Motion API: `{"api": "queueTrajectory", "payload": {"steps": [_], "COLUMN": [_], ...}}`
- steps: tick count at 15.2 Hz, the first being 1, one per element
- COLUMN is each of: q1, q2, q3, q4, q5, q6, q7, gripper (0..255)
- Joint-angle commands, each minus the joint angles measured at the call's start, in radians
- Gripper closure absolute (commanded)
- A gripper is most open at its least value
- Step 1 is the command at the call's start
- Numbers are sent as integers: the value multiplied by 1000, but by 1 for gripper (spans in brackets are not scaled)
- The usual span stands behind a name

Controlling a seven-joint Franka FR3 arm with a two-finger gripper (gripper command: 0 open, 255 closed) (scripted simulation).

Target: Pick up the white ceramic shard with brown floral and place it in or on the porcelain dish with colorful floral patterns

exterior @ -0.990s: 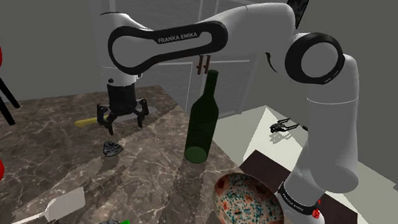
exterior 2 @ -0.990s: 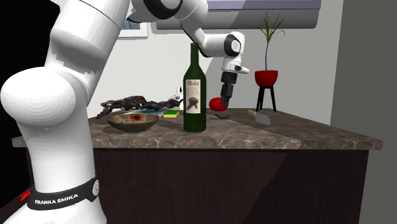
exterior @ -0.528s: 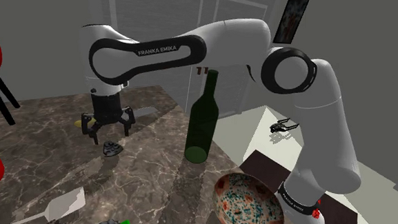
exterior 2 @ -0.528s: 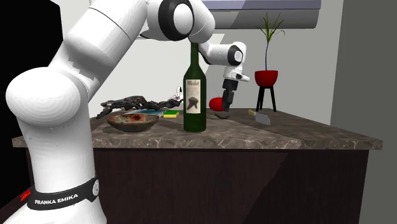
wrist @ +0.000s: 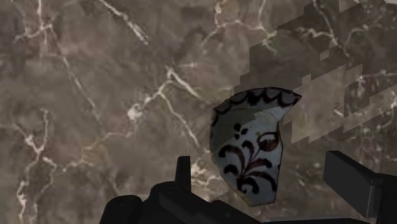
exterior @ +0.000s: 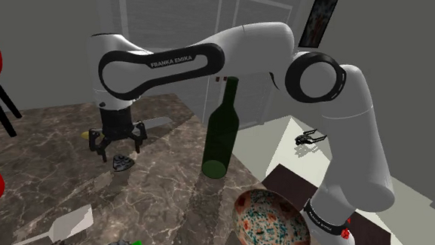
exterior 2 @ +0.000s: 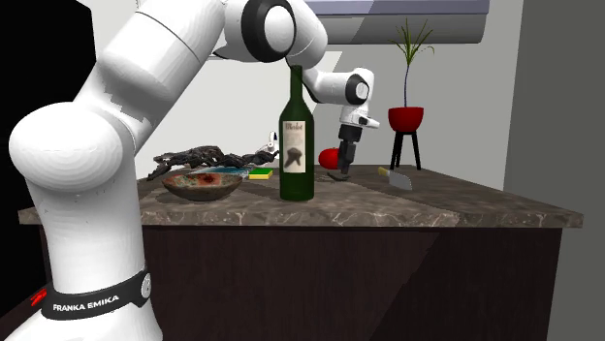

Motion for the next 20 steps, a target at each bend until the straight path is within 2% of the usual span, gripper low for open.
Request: {"api": "queueTrajectory", "payload": {"steps": [1,3,4,13,14,16,20], "q1": [0,0,1,0,0,76,72], "q2": [6,6,9,4,4,-25,-23], "q3": [0,0,-1,-1,-1,-24,-25], "q4": [-14,-14,-10,9,9,16,-34], "q5": [1,1,0,0,0,-93,-95], "q6": [5,5,4,-4,-4,-59,-6], "q7": [0,0,1,-3,-3,66,69], "gripper": [0,0,255,255,0,0,0]}}
